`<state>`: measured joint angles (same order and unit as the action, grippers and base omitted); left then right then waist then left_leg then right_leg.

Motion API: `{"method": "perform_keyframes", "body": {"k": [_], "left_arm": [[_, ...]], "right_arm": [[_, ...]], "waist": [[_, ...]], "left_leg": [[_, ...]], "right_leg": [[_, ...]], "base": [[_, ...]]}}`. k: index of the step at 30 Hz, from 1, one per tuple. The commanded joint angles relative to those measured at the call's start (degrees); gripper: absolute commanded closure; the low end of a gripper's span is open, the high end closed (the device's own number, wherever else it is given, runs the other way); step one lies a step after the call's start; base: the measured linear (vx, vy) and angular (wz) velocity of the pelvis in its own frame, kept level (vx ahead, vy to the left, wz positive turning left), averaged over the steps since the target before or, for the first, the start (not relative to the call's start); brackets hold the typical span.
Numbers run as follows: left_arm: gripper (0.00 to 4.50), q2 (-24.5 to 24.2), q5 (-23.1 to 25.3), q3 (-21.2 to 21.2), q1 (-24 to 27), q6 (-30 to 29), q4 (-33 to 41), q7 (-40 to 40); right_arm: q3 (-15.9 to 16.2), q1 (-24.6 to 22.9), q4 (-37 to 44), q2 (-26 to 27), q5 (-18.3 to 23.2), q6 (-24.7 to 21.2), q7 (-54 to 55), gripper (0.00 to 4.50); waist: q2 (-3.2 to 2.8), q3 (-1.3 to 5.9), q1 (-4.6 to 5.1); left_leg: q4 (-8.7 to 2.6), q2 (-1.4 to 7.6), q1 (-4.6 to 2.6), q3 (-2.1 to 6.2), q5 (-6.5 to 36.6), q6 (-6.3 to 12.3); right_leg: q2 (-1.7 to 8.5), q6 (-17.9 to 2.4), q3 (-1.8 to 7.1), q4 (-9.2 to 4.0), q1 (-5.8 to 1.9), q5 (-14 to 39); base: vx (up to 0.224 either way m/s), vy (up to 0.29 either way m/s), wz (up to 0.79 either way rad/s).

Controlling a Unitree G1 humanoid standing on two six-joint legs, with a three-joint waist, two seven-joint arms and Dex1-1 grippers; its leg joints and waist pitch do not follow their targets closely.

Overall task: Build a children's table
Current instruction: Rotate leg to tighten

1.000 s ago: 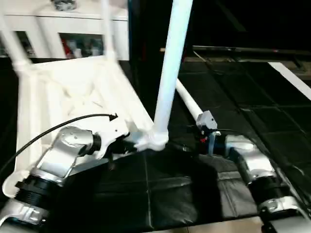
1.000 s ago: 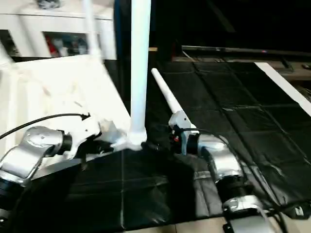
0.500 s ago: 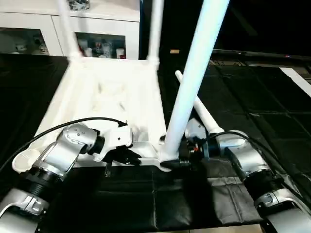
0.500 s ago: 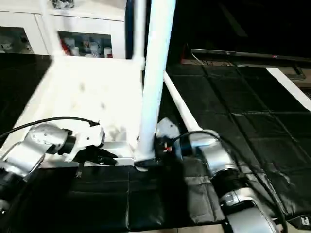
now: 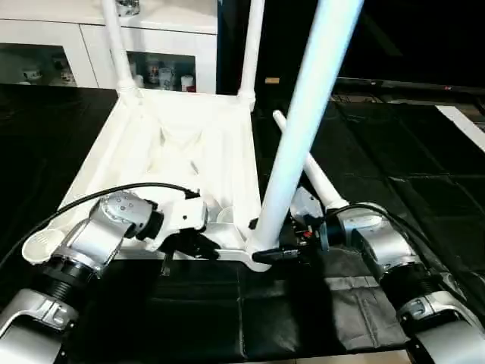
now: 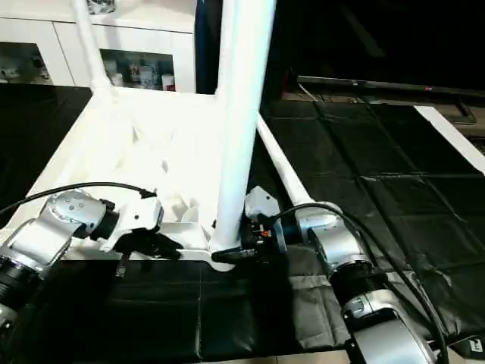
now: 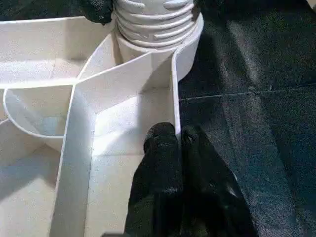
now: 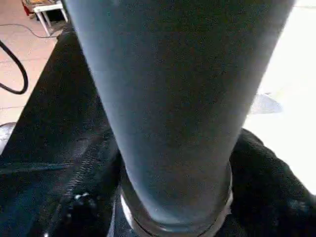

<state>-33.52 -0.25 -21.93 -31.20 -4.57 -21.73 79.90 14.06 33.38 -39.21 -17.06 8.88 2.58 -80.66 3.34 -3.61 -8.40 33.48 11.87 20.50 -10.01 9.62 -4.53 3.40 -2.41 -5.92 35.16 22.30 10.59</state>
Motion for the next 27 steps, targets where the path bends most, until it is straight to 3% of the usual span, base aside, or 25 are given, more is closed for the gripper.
{"method": "perform_keyframes", "body": {"k": [1,11,13,16,18,19,21,22,23,27], "left_arm": [[4.50,0.20,0.54,-1.60,-1.32,1.51,0.41,2.02],[4.50,0.59,-0.02,-0.55,-1.43,-0.76,-0.91,1.03],[4.50,1.33,-0.15,0.65,-1.91,-3.80,-1.63,-1.41],[4.50,3.88,-1.89,4.18,-2.20,-12.14,0.49,-8.09],[4.50,6.17,-2.65,6.80,-2.20,-18.63,3.11,-14.03],[4.50,7.12,-2.81,7.69,-2.01,-21.00,4.49,-16.23],[4.50,11.13,-2.86,10.07,-0.73,-27.91,9.81,-23.15],[4.50,11.13,-2.86,10.07,-0.73,-27.91,9.81,-23.15],[4.50,13.42,-1.95,10.04,0.38,-29.86,12.71,-25.81],[4.50,16.78,0.01,9.47,1.24,-32.34,15.28,-29.44]], "right_arm": [[-0.16,0.41,-0.79,-0.77,0.13,-0.35,-1.43,1.67],[-0.81,0.15,-2.05,0.39,0.66,-1.28,-0.43,1.83],[-2.25,0.08,-2.10,1.68,1.70,-4.13,2.84,1.83],[-3.38,-0.72,-2.04,4.01,0.54,-6.05,11.56,1.83],[-4.40,-1.21,-2.32,6.63,-0.48,-7.88,19.82,1.84],[-4.98,-1.24,-2.59,7.96,-0.49,-9.10,22.95,1.84],[-7.92,-0.58,-4.42,13.59,0.87,-12.69,34.04,1.84],[-7.92,-0.58,-4.42,13.59,0.87,-12.69,34.04,1.84],[-9.47,0.17,-5.78,16.84,1.50,-13.98,40.00,1.84],[-11.00,1.54,-7.99,20.45,1.00,-14.63,47.80,1.85]], "waist": [[-1.09,4.11,0.37],[-1.54,4.10,0.39],[-1.63,4.08,0.50],[-1.52,3.71,0.76],[-1.52,3.63,1.10],[-1.23,3.63,1.43],[-1.14,3.70,2.79],[-1.02,3.72,3.42],[-0.93,3.79,3.74],[-1.00,3.70,4.44]], "left_leg": [[-3.88,2.44,-0.91,0.57,12.89,0.32],[-3.91,2.42,-0.98,0.63,13.82,-0.08],[-3.97,2.45,-1.07,0.62,14.14,-0.41],[-4.10,2.24,-1.28,0.95,16.68,-1.44],[-4.20,2.24,-1.48,1.11,17.67,-2.07],[-4.28,2.28,-1.38,1.12,17.60,-2.34],[-4.51,2.27,-0.48,1.53,16.22,-2.83],[-4.52,2.03,0.02,1.63,15.70,-2.71],[-4.37,1.87,0.13,1.60,15.04,-2.38],[-3.86,1.52,-0.64,1.15,14.19,-0.95]], "right_leg": [[5.54,-9.93,3.79,-4.07,-2.61,13.78],[5.46,-10.52,3.75,-4.09,-2.64,13.39],[5.43,-10.47,3.79,-4.12,-2.64,13.89],[5.75,-9.32,3.64,-4.72,-2.56,20.14],[5.78,-8.74,3.63,-4.97,-2.36,22.52],[5.86,-8.54,3.68,-4.99,-2.48,22.80],[5.92,-8.19,3.42,-4.65,-3.04,22.40],[5.89,-7.66,3.20,-4.78,-3.30,22.86],[5.91,-6.84,3.23,-5.07,-3.36,23.63],[5.59,-7.46,3.39,-5.55,-2.60,22.13]], "base": [[0.000,0.000,0.00],[0.000,0.000,0.00],[0.000,0.000,0.00],[0.000,0.000,0.00],[0.000,0.000,0.00],[0.000,0.000,0.00],[0.000,0.000,0.00],[-0.017,0.013,-0.22],[-0.017,0.013,-0.22],[0.000,0.000,0.00]]}}
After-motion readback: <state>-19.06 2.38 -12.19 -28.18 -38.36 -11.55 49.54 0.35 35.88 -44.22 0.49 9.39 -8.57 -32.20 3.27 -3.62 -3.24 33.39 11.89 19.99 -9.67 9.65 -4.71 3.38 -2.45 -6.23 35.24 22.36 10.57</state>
